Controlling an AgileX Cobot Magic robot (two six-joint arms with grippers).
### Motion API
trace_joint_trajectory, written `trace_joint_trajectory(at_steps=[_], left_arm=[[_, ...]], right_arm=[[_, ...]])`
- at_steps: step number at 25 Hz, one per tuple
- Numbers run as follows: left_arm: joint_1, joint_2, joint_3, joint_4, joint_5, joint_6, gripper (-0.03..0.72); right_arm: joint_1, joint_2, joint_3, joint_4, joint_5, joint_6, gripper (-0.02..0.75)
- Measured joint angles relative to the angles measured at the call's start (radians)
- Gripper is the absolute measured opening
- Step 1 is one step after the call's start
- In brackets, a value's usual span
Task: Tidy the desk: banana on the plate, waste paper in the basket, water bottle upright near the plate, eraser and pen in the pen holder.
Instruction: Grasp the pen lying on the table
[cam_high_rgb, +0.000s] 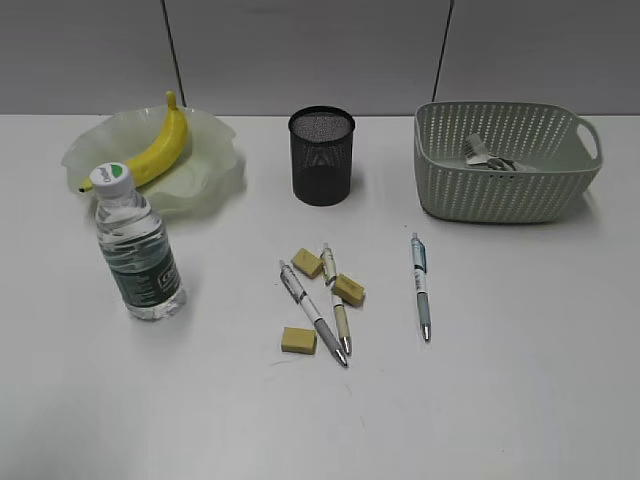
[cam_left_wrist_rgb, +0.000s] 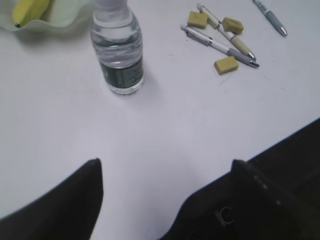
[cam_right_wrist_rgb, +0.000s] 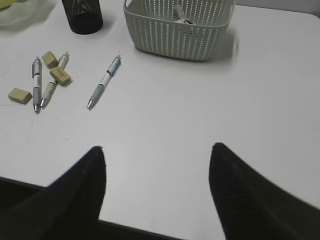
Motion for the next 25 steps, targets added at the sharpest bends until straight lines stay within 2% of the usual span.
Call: trace_joint_trajectory(at_steps=[6,19,25], left_arm=[[0.000,-0.189,0.020,0.027,0.144,0.000,0.584],[0.000,-0.527,0.046,0.049,0.144,0.000,0.531],[0.000,-0.536,0.049,0.053,0.144,0.000,0.527]], right_arm=[[0.000,0.000,0.000,0.000,0.000,0.000,0.510],[0.000,0.000,0.000,0.001,0.000,0.000,0.510],[0.000,0.000,-0.013,0.002,-0.030,-0.047,0.510]])
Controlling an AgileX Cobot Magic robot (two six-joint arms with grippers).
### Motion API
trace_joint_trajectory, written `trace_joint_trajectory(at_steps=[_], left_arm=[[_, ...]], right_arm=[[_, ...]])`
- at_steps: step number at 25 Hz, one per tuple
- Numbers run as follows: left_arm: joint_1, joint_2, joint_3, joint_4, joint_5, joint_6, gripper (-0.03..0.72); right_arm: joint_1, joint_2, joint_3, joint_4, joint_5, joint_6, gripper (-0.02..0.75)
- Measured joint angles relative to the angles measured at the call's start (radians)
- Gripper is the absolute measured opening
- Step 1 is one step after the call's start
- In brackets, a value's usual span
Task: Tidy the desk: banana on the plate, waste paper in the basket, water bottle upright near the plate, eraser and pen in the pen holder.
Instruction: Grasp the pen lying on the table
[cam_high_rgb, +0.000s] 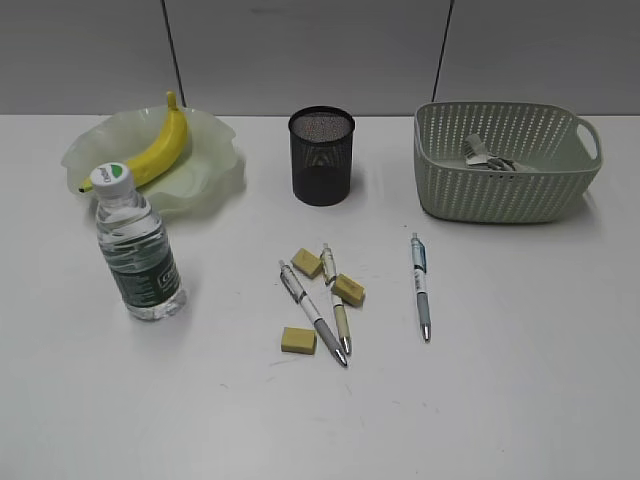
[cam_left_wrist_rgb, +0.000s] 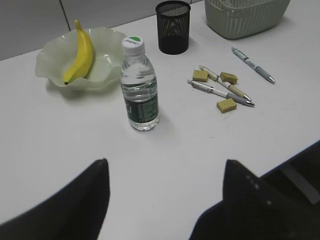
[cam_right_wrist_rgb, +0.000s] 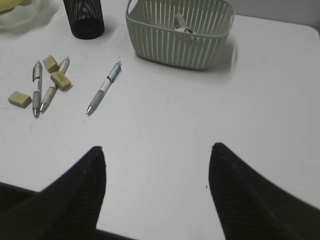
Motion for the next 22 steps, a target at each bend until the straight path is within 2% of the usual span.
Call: trace_joint_trajectory(at_steps=[6,11,17,22], left_arm=[[0.000,0.000,0.000,0.000,0.000,0.000,0.524],[0.000,0.000,0.000,0.000,0.000,0.000,0.524],[0.000,0.000,0.000,0.000,0.000,0.000,0.518],[0.000,0.000,0.000,0.000,0.000,0.000,0.515]], right_arm=[[0.000,0.177,-0.045,0.001,-0.116,-0.054,0.510],[0.000,0.510,-0.077,0.013,-0.219,-0.139,0.510],[0.002,0.973,-0.210,0.114,-0.302,-0.157,0.510],[0.073,1.312,-0.376,0.116,-0.299,-0.123,0.510]])
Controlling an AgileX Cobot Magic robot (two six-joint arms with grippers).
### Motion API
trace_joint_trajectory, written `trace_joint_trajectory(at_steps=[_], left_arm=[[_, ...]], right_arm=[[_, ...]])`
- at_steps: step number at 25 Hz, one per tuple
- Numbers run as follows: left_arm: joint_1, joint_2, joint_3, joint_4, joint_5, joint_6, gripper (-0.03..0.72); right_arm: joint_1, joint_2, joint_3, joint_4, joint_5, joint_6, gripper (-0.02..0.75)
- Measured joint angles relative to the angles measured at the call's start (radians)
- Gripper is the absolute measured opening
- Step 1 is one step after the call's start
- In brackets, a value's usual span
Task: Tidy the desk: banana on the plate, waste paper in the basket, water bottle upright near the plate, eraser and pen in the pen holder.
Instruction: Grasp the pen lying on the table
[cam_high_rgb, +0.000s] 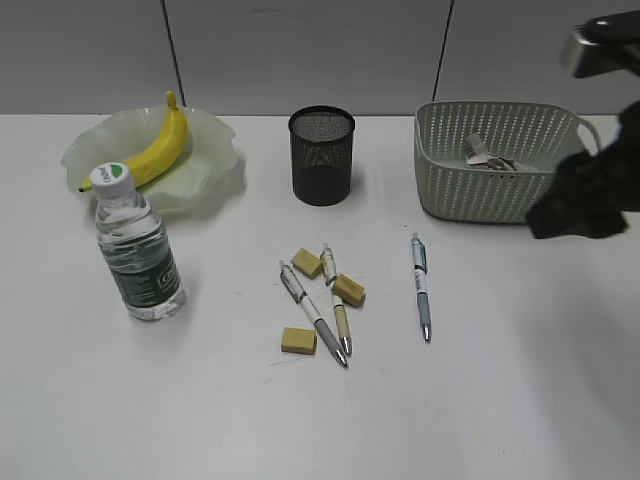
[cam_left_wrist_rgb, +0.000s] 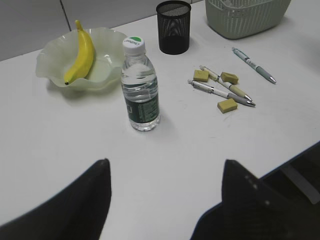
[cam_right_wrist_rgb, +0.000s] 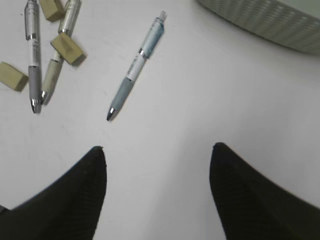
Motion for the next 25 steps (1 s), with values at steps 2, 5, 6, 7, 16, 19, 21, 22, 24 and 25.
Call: trace_joint_trajectory(at_steps=[2,5,6,7,16,19,21,22,24,25], left_arm=[[0.000,0.000,0.000,0.000,0.000,0.000,0.514],[0.000,0.000,0.000,0.001,0.000,0.000,0.512],[0.000,0.000,0.000,0.001,0.000,0.000,0.512],[0.000,0.000,0.000,0.001,0.000,0.000,0.511],[0.000,0.000,0.000,0.001,0.000,0.000,0.510],[0.000,0.000,0.000,0.001,0.000,0.000,0.510],[0.000,0.000,0.000,0.001,0.000,0.000,0.510],[0.000,0.000,0.000,0.001,0.000,0.000,0.510],[0.000,0.000,0.000,0.001,0.000,0.000,0.510],[0.000,0.000,0.000,0.001,0.000,0.000,0.510]], right_arm=[[0.048,0.115,-0.080,-0.017,0.003,0.085,0.510],[0.112,0.282,-0.205,-0.078,0.047,0.240,0.510],[0.128,0.339,-0.252,-0.090,0.066,0.281,0.510],[0.141,0.395,-0.291,-0.099,0.094,0.320,0.510],[0.169,0.788,-0.648,-0.113,0.361,0.455,0.510],[0.169,0.855,-0.694,-0.113,0.376,0.471,0.510],[0.169,0.882,-0.697,-0.113,0.379,0.486,0.510],[0.169,0.890,-0.697,-0.113,0.381,0.488,0.510],[0.169,0.911,-0.698,-0.113,0.386,0.492,0.506],[0.169,0.922,-0.699,-0.112,0.386,0.492,0.503]])
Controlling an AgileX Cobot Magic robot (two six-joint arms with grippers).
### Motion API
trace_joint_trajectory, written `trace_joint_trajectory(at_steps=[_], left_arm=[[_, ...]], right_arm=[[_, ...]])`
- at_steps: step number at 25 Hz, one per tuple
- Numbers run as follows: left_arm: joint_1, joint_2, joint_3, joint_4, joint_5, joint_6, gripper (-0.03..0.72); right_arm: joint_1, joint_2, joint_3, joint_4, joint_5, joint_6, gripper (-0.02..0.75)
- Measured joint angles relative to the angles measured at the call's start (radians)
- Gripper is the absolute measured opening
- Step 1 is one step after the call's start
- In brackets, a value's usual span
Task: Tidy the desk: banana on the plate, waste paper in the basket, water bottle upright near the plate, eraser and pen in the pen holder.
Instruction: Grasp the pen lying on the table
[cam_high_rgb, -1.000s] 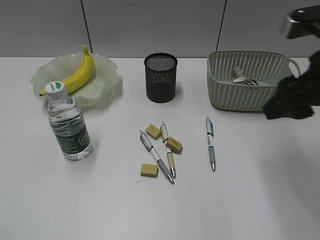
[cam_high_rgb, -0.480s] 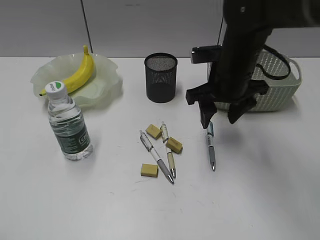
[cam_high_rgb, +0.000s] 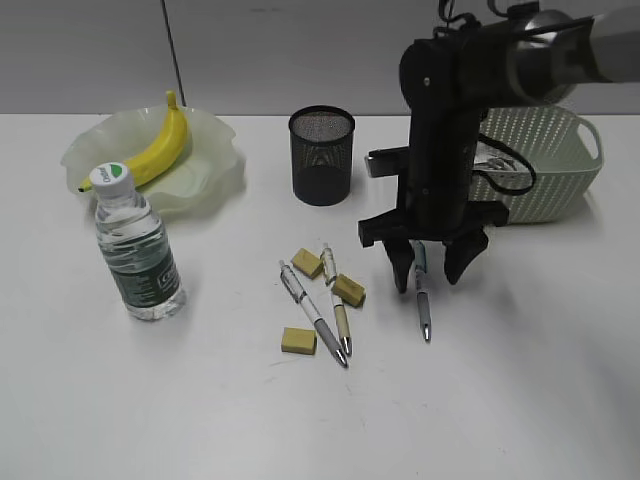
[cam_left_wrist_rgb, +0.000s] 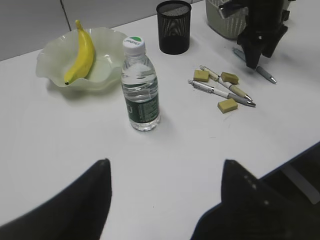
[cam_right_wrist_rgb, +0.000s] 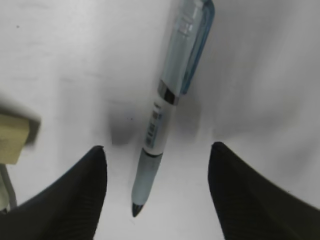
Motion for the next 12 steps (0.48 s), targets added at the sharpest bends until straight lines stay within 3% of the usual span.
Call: trace_joint_trajectory(at_steps=[6,9,12], left_arm=[[0.000,0.000,0.000,0.000,0.000,0.000,0.510],[0.000,0.000,0.000,0.000,0.000,0.000,0.510],[0.000,0.000,0.000,0.000,0.000,0.000,0.510]], right_arm=[[0.000,0.037,0.000,0.003,0.000,0.003,0.451],[0.000,0.047,0.000,0.004,0.000,0.001,0.301],[0.000,0.050,-0.001,0.016,0.000,-0.023,0.104]])
